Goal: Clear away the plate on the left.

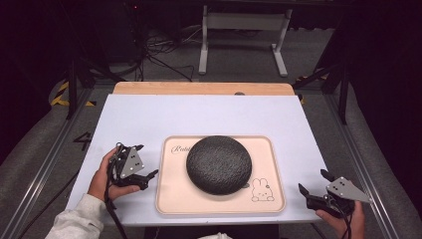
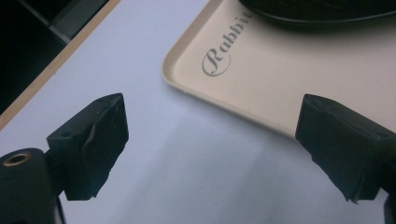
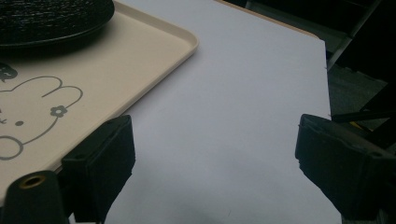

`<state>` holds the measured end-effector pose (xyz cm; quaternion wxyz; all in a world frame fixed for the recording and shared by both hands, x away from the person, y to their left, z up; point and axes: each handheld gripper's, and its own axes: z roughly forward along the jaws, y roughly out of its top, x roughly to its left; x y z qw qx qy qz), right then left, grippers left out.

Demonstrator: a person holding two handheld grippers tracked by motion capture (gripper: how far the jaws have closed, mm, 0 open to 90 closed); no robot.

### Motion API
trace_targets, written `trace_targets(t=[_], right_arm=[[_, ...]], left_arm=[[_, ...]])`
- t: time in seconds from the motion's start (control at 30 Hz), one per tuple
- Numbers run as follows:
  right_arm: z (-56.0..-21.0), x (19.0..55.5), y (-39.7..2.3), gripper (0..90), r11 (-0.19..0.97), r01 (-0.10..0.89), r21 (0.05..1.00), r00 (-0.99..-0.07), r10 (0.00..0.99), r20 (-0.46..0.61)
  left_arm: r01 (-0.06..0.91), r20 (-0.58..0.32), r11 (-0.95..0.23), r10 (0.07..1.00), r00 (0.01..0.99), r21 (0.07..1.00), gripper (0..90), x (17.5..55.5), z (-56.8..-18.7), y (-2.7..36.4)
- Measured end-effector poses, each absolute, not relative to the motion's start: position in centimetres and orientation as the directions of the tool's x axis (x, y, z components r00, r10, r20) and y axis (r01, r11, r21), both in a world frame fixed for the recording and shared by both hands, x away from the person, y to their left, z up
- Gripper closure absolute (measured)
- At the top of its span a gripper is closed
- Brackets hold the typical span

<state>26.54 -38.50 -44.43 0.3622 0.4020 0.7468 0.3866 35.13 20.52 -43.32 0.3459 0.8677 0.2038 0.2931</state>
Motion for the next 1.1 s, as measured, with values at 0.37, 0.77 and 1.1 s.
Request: trace_targets(t=[0.37,0.77,1.1], right_arm=[[-44.4,26.5,-38.5,12.4,0.379,0.320,0.868,-0.417,0.879,-0.230],[-44.5,26.6,-38.7,12.4,0.375,0.323,0.869,-0.418,0.880,-0.225],[-44.6,26.6,-38.6,12.4,0.384,0.321,0.866,-0.431,0.873,-0.227]], left_arm=[[0.222,0.308,-0.643,0.605,0.734,0.733,10.4,34.5,-44.3,23.0],[0.285,0.208,-0.564,0.653,0.728,0.775,10.7,33.4,-45.7,25.0],[0.335,0.071,-0.436,0.690,0.720,0.835,10.2,31.9,-46.2,27.0]])
